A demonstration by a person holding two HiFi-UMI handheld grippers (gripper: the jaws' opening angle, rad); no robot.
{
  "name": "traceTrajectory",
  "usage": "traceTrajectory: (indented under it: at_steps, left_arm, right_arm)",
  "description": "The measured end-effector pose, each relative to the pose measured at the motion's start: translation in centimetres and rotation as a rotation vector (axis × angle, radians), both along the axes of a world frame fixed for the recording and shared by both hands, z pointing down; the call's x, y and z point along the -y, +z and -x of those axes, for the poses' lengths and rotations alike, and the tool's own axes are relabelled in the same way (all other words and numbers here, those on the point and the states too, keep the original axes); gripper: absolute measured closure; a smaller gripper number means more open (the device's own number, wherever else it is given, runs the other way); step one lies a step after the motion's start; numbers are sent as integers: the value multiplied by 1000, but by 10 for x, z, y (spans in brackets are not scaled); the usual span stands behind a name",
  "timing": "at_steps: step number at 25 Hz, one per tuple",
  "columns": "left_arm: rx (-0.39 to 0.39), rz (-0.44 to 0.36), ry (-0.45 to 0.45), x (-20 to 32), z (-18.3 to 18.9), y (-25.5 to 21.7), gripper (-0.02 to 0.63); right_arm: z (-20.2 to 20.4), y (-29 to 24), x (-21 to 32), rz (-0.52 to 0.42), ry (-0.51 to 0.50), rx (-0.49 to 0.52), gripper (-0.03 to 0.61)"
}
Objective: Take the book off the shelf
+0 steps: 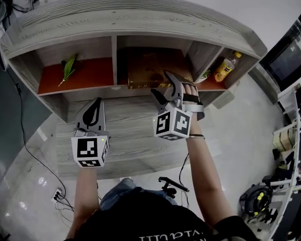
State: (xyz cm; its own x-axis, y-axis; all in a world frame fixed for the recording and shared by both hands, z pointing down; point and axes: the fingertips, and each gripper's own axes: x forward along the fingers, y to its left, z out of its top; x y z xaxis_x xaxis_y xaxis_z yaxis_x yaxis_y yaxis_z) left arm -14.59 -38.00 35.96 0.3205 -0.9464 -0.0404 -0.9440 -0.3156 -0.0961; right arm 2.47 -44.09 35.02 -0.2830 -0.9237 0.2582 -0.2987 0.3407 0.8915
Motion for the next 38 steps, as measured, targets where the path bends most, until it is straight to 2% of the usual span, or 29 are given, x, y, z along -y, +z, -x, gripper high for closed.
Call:
traceTrajectory:
  at_steps: [7,14,17,26,38]
  left_arm:
    - [3,13,23,9,-1,6,604]
    - [5,21,44,16,-1,9,604]
    - [10,24,52,19,-2,11,604]
    - [22,28,55,20,5,14,604]
    - [28,35,71,4,-6,19,604]
  right_arm:
    - [8,10,22,-15,-4,-181,222]
    - [12,21,38,18,-4,-236,222]
    - [11,25,47,2,12,-264,222]
    - [14,29,57,-24,34,-287,222]
    - [11,28,30,-54,14,-283,222]
